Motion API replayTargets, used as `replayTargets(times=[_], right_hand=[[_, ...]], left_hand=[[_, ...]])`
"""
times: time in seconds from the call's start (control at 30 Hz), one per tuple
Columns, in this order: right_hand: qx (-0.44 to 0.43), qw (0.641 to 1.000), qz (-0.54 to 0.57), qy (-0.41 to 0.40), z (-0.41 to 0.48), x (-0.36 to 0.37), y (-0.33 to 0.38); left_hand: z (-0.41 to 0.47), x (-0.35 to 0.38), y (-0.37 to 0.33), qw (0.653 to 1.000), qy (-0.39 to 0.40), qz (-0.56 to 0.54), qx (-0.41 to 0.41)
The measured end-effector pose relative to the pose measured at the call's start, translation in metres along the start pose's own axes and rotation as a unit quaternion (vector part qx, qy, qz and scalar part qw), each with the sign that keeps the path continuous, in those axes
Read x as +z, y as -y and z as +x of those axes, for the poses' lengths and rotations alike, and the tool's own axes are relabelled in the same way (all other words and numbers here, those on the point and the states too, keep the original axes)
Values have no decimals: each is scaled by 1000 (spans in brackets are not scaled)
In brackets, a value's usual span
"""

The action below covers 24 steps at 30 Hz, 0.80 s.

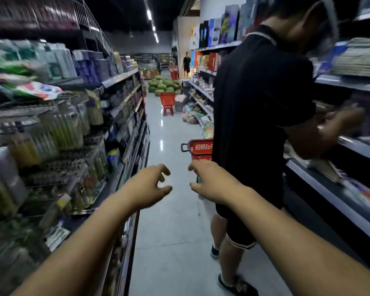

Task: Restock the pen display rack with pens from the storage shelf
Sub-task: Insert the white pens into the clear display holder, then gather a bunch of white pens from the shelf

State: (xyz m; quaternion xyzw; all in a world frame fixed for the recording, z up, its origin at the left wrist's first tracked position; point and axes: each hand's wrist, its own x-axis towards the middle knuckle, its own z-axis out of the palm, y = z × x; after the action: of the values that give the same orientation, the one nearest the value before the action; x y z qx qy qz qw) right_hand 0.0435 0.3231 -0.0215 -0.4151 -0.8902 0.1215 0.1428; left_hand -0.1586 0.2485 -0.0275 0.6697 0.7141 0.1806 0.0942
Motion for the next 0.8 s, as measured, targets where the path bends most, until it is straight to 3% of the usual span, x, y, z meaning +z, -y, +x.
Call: replayTargets(times=[0.27, 0.5, 0.8], right_hand=[[-29, 999, 18, 9, 222, 43, -25], [-40, 997, 57, 27, 407, 39, -41], [-6, 998, 62, 20, 626, 71, -76]], left_hand=[[164, -24, 106, 998, -64, -12, -27], [292, -64, 174, 991, -84, -44, -92], [486, -74, 283, 994, -77, -31, -73]])
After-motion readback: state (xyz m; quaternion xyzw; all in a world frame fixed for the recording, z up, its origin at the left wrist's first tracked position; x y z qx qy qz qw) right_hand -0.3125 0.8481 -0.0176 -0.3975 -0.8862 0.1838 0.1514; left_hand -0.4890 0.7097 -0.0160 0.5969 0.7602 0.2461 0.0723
